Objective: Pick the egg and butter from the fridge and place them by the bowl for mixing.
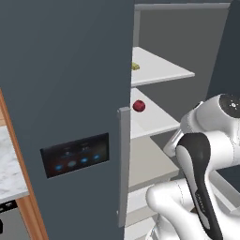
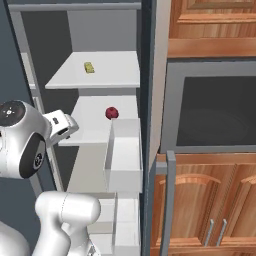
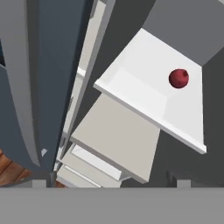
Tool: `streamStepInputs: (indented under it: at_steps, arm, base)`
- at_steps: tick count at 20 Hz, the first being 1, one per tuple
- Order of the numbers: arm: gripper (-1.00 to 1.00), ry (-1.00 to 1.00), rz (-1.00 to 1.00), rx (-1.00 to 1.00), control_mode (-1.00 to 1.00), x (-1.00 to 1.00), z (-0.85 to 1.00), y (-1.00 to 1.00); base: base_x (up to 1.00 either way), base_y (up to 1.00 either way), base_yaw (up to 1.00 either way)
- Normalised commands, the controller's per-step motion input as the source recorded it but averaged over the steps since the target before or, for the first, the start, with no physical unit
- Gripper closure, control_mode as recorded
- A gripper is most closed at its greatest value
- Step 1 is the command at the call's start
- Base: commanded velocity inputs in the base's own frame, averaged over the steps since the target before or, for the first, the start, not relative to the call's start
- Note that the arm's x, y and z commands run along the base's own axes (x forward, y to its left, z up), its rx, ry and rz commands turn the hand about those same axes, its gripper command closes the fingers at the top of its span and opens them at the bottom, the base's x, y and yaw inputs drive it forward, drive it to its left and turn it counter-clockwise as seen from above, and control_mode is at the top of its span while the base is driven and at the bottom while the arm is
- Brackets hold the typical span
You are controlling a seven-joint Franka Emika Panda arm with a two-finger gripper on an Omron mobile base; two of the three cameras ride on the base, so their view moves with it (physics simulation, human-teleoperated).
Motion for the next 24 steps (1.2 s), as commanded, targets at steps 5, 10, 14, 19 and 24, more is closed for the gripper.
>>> streamStepInputs:
  at_steps: [5,10,14,19,24]
  arm:
    - [-1.00,0.00,0.00,0.00,1.00,0.00,0.00,0.00]
    - [-1.00,0.00,0.00,0.00,1.00,0.00,0.00,0.00]
    - [-1.00,-0.02,-0.03,0.00,-1.00,0.26,0.75,0.04]
    - [-1.00,-0.13,-0.02,0.01,-1.00,0.02,1.00,0.01]
    - [-1.00,-0.26,0.00,0.07,-1.00,-0.04,0.92,-0.05]
  base:
    - [0.05,0.29,-0.02]
    - [0.16,0.00,0.00]
    - [0.13,0.00,-0.01]
    - [0.00,0.00,0.00]
    - [0.00,0.00,0.00]
